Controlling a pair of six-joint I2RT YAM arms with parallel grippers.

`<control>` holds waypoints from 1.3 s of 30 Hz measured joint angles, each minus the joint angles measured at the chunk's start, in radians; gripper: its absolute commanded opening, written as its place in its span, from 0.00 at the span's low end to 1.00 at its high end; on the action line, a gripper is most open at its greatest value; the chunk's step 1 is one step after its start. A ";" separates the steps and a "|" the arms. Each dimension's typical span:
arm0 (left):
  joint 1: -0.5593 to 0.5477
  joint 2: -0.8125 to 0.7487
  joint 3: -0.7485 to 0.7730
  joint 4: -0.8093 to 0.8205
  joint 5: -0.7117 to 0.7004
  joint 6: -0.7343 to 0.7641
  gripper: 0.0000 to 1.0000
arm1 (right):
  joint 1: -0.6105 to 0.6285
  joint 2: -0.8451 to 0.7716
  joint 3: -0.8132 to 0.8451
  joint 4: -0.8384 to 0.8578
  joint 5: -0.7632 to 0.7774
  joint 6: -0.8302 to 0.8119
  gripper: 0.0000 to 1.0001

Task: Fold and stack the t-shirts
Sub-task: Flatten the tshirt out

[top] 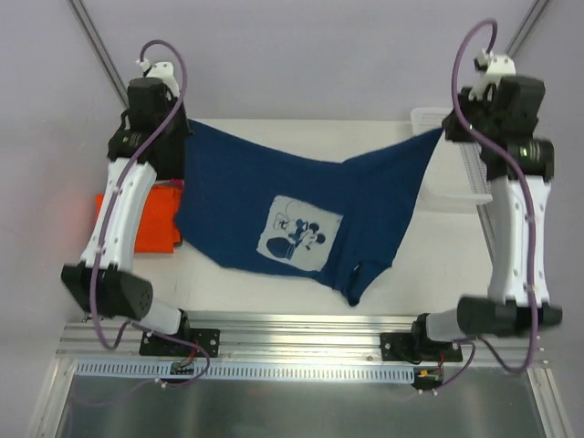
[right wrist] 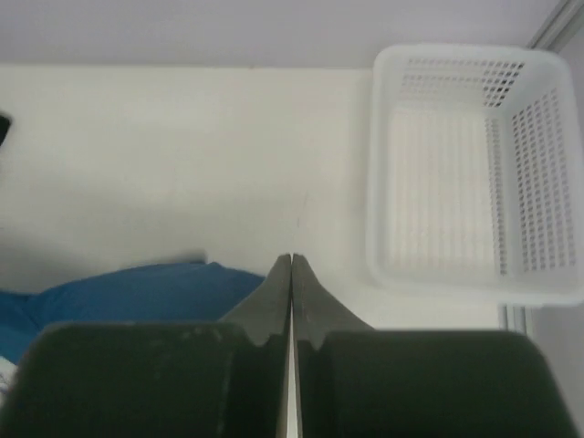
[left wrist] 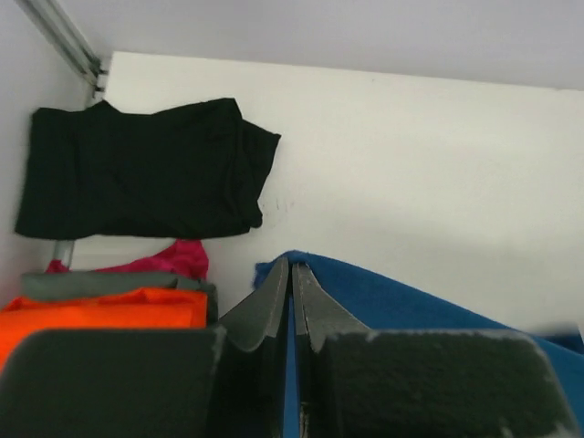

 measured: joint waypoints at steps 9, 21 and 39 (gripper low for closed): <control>0.033 0.699 0.715 -0.024 0.069 0.100 0.00 | -0.180 0.779 0.760 0.145 0.003 0.037 0.00; -0.015 0.188 0.203 -0.022 0.102 0.137 0.00 | -0.179 0.212 0.032 0.135 -0.084 0.111 0.00; -0.168 -0.378 -0.037 0.092 0.077 0.344 0.00 | -0.179 -0.430 0.117 0.076 -0.090 -0.039 0.01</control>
